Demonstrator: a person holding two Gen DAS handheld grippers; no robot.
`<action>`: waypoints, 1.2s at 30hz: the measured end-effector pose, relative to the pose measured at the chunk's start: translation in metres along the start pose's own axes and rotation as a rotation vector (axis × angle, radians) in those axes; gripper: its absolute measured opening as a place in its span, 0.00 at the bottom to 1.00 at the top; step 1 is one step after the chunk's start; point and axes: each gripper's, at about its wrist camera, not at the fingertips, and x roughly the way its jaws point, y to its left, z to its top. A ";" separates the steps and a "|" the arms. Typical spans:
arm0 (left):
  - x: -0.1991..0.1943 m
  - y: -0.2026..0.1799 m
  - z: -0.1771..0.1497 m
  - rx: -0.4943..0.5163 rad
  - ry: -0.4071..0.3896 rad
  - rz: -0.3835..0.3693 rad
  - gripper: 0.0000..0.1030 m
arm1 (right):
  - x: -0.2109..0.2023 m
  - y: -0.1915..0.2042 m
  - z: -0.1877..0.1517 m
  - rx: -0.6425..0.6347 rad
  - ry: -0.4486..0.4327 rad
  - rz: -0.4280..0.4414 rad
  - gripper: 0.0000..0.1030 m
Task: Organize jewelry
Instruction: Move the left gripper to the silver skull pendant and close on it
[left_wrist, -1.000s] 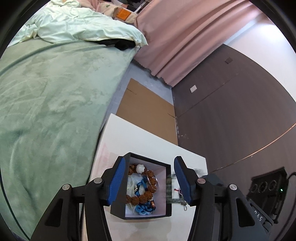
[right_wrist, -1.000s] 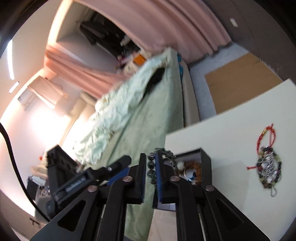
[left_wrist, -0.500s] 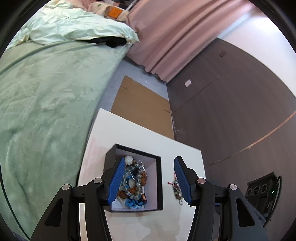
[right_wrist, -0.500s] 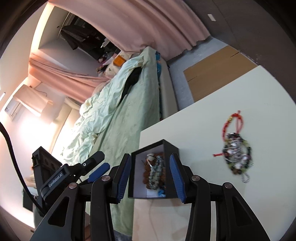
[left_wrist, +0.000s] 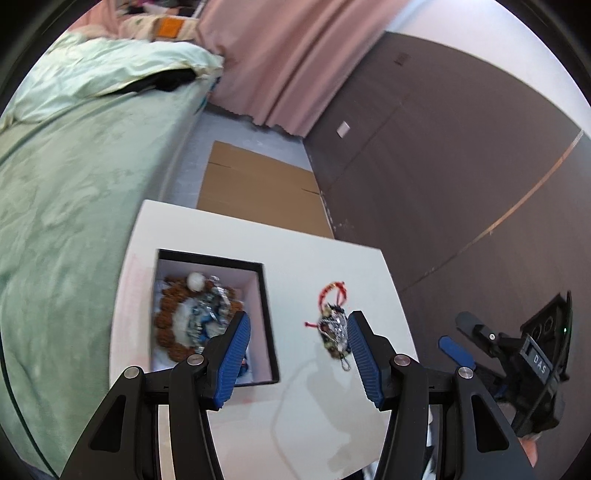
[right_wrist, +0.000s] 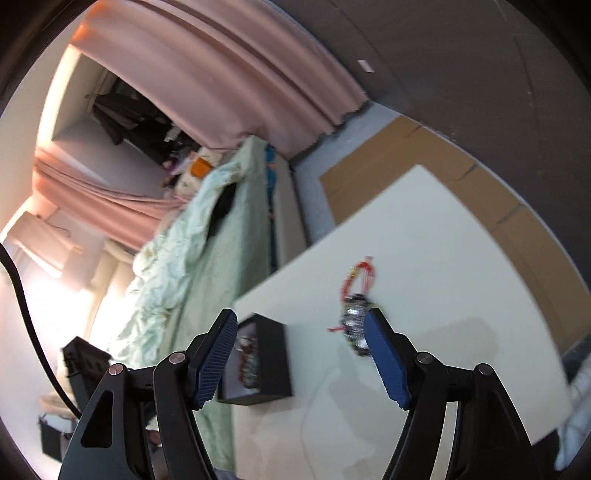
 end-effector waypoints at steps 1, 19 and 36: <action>0.002 -0.004 -0.002 0.011 0.003 0.001 0.54 | 0.000 -0.006 0.000 0.012 0.018 -0.016 0.69; 0.087 -0.069 -0.018 0.200 0.112 0.046 0.39 | 0.007 -0.074 0.002 0.204 0.111 -0.114 0.63; 0.159 -0.085 -0.022 0.290 0.200 0.161 0.32 | 0.004 -0.098 0.027 0.237 0.090 -0.135 0.62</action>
